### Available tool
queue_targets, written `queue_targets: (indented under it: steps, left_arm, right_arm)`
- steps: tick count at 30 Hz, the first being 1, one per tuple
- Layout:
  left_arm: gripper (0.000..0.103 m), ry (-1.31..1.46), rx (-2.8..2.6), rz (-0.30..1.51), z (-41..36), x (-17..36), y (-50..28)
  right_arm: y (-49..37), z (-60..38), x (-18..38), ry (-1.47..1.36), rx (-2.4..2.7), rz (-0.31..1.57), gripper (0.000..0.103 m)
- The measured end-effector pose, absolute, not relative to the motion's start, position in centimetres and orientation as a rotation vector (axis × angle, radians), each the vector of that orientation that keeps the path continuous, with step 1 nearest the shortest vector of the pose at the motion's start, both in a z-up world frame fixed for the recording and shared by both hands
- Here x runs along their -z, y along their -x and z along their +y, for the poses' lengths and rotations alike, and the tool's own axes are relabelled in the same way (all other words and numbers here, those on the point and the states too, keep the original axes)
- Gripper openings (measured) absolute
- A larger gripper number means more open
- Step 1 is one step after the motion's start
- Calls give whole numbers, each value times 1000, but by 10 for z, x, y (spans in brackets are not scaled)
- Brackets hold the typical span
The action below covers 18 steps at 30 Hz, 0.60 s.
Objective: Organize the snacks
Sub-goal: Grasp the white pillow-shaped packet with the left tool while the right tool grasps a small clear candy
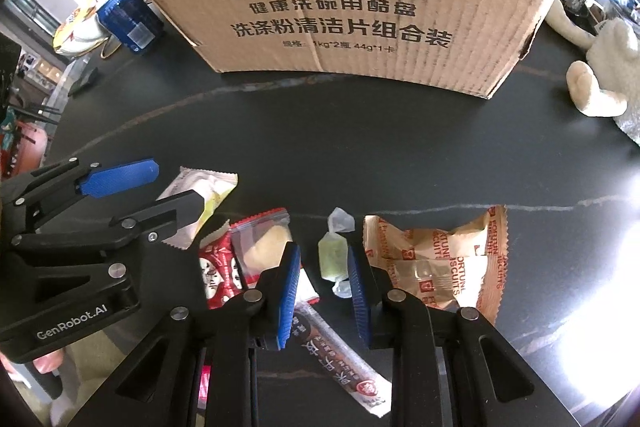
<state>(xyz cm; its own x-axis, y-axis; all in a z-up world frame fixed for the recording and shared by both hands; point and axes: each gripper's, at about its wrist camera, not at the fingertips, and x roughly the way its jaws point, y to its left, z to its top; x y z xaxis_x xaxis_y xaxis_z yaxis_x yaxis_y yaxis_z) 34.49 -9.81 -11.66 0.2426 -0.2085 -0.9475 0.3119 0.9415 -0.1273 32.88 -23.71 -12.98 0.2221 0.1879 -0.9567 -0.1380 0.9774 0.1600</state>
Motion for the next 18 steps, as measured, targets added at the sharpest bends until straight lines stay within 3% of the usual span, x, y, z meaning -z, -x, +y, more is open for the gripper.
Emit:
queue_targets:
  steps: [11, 13, 18]
  left_arm:
    - [41, -85, 357, 1311, -93, 127, -351]
    - [37, -82, 360, 1316, -92, 130, -352]
    - [35, -77, 359, 1329, -89, 136, -353]
  right_arm:
    - [-337, -236, 142, -36, -208, 1345, 26]
    - [-339, -236, 143, -30, -208, 1344, 19]
    - [-340, -231, 146, -31, -215, 1339, 19]
